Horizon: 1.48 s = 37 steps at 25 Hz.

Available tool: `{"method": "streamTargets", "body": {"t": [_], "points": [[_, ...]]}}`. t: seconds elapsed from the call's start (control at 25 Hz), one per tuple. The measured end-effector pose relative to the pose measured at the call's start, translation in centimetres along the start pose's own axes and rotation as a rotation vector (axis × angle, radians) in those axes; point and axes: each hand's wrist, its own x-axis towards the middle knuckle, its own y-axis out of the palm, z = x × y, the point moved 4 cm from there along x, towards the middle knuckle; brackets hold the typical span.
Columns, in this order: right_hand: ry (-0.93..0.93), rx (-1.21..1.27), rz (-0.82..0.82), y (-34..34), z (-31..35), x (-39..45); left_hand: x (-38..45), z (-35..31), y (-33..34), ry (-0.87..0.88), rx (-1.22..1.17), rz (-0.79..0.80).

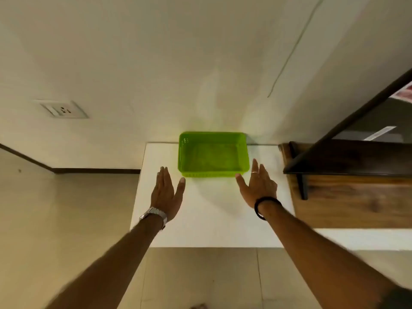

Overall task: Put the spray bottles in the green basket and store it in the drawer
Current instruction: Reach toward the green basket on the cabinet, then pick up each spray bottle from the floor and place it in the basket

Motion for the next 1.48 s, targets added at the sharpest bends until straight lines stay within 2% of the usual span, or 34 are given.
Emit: {"method": "streamTargets", "body": {"t": [0.08,0.16,0.32,0.48,0.6,0.76,0.96,1.04,1.16,1.24,1.4,1.48], "points": [[0.137,0.211,0.01,2.5,-0.4,2.7,2.7,1.2,1.5,-0.132,-0.279,0.025],[0.224,0.374,0.029,3.9,-0.1,5.0,5.5,1.2,2.5,-0.203,-0.435,0.082],[0.283,0.566,-0.017,5.1,0.4,6.0,7.4,1.3,4.1,-0.21,-0.514,0.147],[0.305,0.61,-0.033,6.9,0.2,0.6,3.2,3.7,4.6,-0.201,-0.576,0.033],[0.318,0.623,-0.007,9.1,-0.5,-6.1,-3.2,6.8,5.3,-0.222,-0.554,-0.101],[0.327,0.638,0.013,10.9,-1.8,-12.7,-10.0,9.0,6.3,-0.228,-0.452,-0.116],[0.349,0.678,0.017,11.0,-2.6,-13.2,-10.4,9.2,6.7,-0.222,-0.375,-0.099],[0.431,0.666,0.017,10.9,-3.5,-14.5,-11.0,9.6,6.4,-0.274,-0.35,-0.164],[0.492,0.517,0.076,10.9,-6.2,-19.8,-16.3,10.4,6.9,-0.358,-0.05,-0.3],[0.442,0.395,0.161,11.5,-9.1,-25.0,-21.4,10.2,9.9,-0.357,0.088,-0.198],[0.405,0.202,0.267,13.4,-18.1,-35.6,-30.3,10.0,19.2,-0.237,0.476,0.321],[0.425,0.186,0.279,13.6,-23.4,-40.5,-33.5,9.0,23.5,-0.144,0.643,0.494]]}}
